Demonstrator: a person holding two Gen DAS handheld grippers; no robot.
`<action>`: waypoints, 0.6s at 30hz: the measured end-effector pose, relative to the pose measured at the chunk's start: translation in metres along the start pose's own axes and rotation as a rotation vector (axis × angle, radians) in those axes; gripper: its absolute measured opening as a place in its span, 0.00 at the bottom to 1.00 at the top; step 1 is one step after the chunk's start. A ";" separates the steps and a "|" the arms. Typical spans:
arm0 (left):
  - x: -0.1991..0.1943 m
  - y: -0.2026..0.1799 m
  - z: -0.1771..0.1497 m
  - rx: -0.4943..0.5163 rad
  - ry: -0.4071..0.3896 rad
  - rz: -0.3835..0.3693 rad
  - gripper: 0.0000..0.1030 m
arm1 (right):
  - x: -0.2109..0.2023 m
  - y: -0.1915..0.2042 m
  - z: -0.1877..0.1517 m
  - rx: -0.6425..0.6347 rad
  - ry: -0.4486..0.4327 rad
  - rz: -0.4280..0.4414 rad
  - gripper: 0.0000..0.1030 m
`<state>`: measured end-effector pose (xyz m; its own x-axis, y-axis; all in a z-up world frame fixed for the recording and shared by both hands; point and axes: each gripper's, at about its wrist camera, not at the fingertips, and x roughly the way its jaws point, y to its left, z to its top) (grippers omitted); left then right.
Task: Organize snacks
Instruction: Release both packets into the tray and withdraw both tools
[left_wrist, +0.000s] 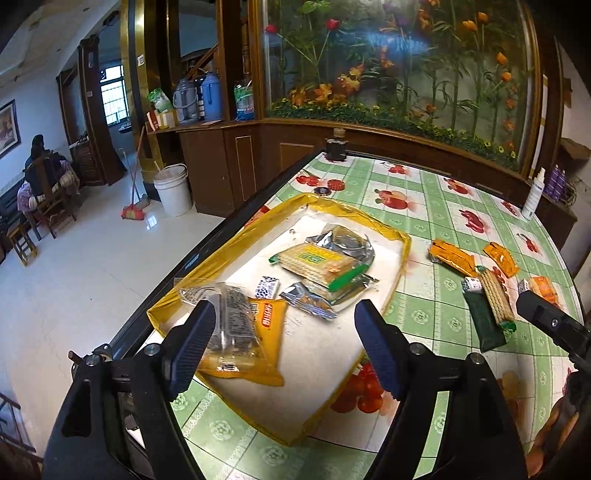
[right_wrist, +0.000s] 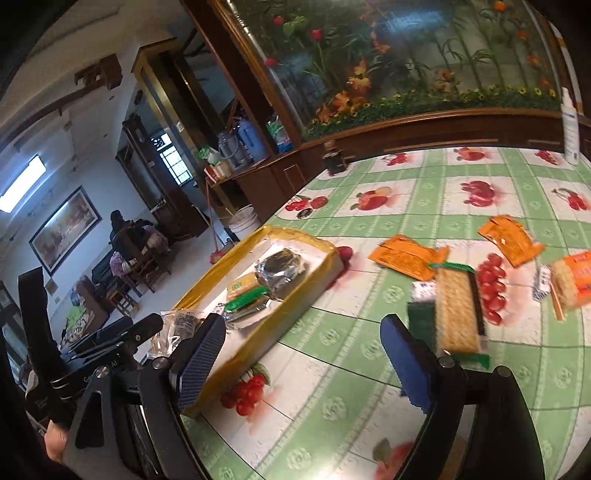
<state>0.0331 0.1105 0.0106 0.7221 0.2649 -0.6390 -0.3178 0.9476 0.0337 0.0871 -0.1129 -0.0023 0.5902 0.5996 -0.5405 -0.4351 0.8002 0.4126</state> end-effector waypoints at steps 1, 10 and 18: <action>-0.001 -0.003 -0.001 0.006 0.000 0.000 0.76 | -0.005 -0.004 -0.003 0.008 -0.003 -0.009 0.85; 0.004 -0.033 -0.010 0.042 0.071 -0.042 0.81 | -0.039 -0.054 -0.022 0.103 -0.025 -0.100 0.88; 0.023 -0.089 -0.024 0.095 0.248 -0.168 0.81 | -0.068 -0.096 -0.035 0.180 -0.055 -0.184 0.89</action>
<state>0.0632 0.0278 -0.0253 0.5839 0.0623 -0.8094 -0.1390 0.9900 -0.0241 0.0651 -0.2300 -0.0310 0.6865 0.4389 -0.5797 -0.1919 0.8784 0.4378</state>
